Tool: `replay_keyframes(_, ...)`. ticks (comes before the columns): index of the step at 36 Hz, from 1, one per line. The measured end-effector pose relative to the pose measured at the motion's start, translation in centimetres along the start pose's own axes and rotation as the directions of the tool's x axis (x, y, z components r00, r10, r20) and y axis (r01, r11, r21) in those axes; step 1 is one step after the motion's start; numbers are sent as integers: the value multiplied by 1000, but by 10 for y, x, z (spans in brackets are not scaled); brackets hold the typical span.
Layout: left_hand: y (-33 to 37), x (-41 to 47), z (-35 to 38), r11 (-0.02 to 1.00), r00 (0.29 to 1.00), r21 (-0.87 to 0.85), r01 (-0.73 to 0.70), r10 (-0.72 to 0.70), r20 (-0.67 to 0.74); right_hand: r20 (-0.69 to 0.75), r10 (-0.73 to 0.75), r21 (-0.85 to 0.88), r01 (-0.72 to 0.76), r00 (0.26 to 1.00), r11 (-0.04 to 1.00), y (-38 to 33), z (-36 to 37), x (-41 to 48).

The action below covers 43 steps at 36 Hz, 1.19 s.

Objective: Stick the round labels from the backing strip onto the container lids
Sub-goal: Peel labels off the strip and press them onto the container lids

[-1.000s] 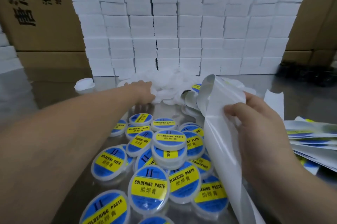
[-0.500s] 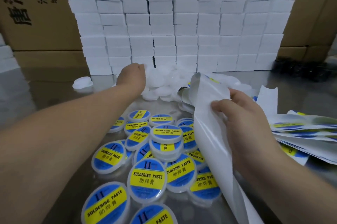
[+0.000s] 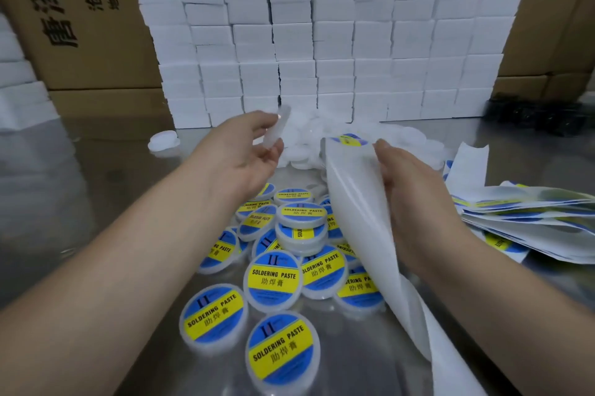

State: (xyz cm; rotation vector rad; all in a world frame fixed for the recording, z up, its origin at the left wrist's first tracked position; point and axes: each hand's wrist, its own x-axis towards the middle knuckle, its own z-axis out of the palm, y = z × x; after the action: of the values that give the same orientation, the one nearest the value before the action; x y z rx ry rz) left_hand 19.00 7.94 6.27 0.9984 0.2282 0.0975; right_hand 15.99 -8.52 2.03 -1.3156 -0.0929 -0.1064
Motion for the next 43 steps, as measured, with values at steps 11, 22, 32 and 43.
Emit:
replay_keyframes(11,-29,-31,-3,999,995,-20,-48,46,-83,180,-41,-107,61,983,992,-3,1,-4)
replay_keyframes(22,-41,-42,-17,414,759,717,-560,604,243,239,-49,-205,99,970,974,1,-2,-3)
replay_keyframes(32,-45,-47,-21,-46,682,852,-522,578,449,288,-136,-277,219,948,936,2,-1,-6)
replay_keyframes(43,-45,-46,-21,-188,687,864,-468,537,489,321,-105,-359,224,941,906,-1,1,-10)
